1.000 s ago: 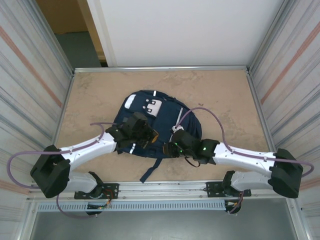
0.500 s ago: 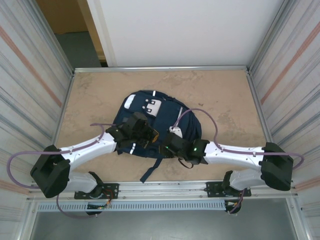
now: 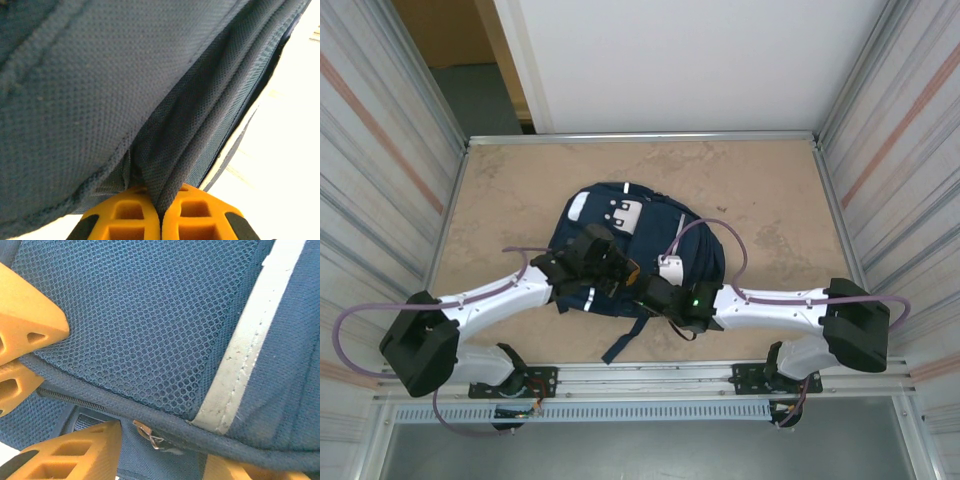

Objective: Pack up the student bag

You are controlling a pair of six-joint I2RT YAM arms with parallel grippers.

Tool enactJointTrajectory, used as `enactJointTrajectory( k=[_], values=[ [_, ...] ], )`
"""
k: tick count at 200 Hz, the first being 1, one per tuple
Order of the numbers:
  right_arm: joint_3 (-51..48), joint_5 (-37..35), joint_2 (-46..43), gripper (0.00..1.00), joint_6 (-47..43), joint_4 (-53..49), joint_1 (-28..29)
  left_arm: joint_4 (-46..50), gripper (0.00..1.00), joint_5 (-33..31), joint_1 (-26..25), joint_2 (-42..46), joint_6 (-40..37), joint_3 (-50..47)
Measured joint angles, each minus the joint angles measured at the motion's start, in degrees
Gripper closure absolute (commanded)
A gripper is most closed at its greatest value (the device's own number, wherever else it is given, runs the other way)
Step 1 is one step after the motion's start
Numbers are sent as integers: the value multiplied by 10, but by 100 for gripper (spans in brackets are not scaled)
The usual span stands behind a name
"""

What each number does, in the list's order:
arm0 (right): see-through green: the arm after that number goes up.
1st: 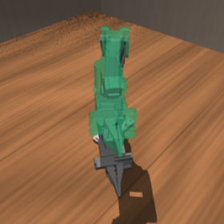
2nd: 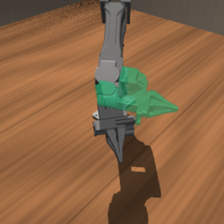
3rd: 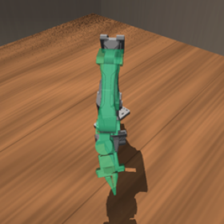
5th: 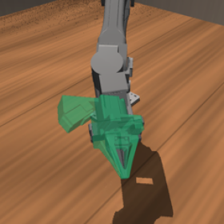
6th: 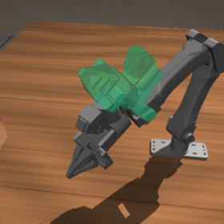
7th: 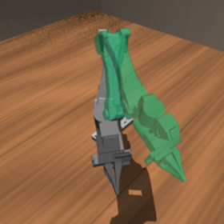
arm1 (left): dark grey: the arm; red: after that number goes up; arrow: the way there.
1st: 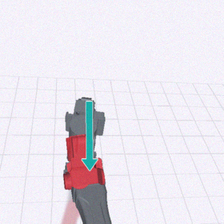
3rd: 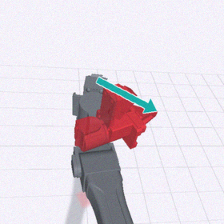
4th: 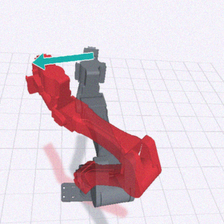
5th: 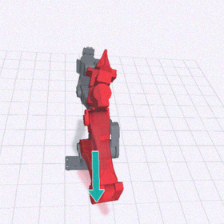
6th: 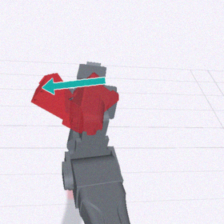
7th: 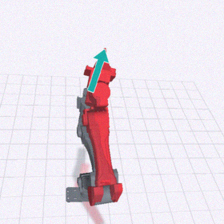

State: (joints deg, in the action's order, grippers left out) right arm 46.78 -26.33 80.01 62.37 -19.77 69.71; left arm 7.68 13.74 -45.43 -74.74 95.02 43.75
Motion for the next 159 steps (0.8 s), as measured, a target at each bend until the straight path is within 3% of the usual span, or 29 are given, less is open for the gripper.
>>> enactJointTrajectory(
  k=[53,75,90,131,159],
  values=[
    [-2,22,0,100,-42,8,-27,-6,100,2,3,4,0,-4],
    [3,29,0,100,-62,2,-33,-5,100,2,8,11,-3,-6],
    [10,80,-5,100,-94,1,-54,4,100,2,19,21,-10,-10],
    [46,224,-30,100,-226,-79,-170,32,100,17,76,48,-47,-21],
    [47,312,-43,100,-306,-101,-256,40,100,66,110,51,-91,-25]
  ],
)
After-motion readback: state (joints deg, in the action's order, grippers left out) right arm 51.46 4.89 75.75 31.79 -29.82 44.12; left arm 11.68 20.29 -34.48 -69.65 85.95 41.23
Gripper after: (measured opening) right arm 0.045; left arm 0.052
